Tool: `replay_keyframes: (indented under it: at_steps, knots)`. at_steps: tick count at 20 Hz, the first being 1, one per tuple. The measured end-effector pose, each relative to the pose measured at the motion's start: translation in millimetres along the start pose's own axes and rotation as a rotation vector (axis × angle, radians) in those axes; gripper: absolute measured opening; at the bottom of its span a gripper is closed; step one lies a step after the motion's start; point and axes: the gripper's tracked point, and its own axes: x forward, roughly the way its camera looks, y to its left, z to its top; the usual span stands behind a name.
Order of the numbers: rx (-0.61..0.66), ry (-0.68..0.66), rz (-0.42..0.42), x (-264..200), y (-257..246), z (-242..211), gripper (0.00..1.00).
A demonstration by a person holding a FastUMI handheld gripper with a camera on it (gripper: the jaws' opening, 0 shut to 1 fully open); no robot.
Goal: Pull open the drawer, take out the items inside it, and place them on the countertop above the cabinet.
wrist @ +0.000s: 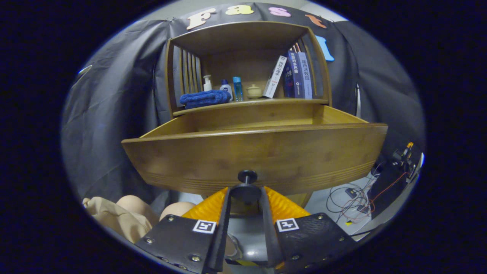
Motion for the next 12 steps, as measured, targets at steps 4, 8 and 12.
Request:
replay_keyframes:
  at_steps: [4, 8, 12]
  knots:
    - [-0.011, -0.107, 0.003, -10.9, 1.1, 54.4, 0.43]
    - [-0.003, -0.250, 0.060, -6.1, 15.0, 126.6, 0.43]
    - [-0.044, -0.228, 0.076, 30.7, 13.4, 147.7, 0.43]
